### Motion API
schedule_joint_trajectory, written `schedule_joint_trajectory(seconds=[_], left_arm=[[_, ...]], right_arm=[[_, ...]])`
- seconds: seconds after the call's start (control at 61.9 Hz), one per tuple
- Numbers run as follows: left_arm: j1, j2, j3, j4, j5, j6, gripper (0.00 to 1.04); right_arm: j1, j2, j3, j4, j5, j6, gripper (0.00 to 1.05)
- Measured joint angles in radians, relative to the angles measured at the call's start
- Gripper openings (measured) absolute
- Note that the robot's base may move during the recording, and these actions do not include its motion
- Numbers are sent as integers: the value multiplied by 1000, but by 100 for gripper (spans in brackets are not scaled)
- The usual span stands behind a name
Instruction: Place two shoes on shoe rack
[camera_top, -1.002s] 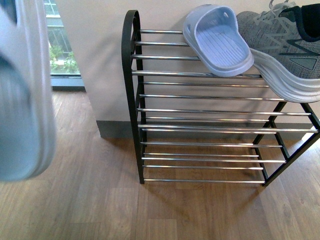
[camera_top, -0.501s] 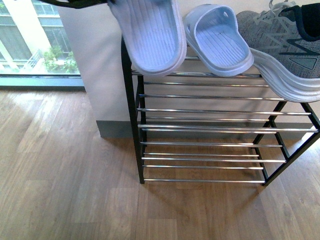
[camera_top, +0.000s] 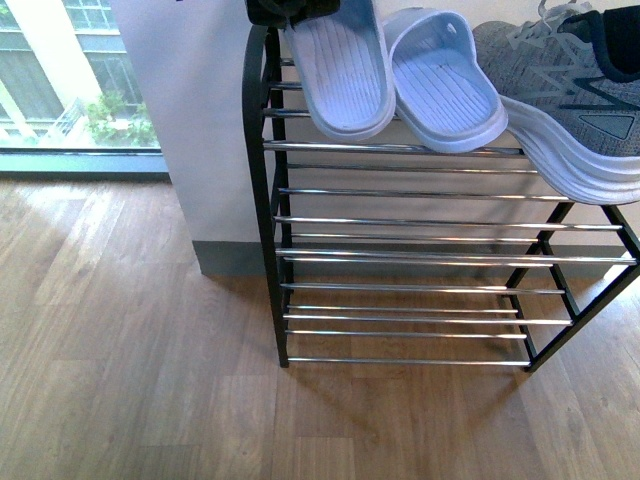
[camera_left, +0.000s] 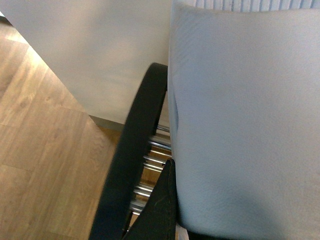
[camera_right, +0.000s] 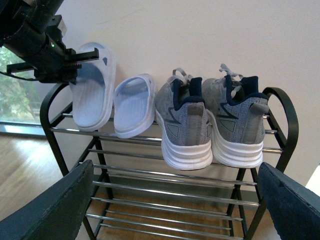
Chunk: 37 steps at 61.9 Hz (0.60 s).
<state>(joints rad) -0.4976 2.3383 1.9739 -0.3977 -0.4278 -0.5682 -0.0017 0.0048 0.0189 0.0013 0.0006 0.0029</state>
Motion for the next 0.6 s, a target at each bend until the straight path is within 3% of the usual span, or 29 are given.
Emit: schedule_joint_trajectory(seconds=[0.194, 0.598], left_arm=[[10, 7, 29, -38, -20, 56, 2], [8, 90, 101, -145, 42, 168, 2]], right_arm=[[0, 0, 0, 0, 0, 0, 95], [0, 0, 0, 0, 0, 0, 95]])
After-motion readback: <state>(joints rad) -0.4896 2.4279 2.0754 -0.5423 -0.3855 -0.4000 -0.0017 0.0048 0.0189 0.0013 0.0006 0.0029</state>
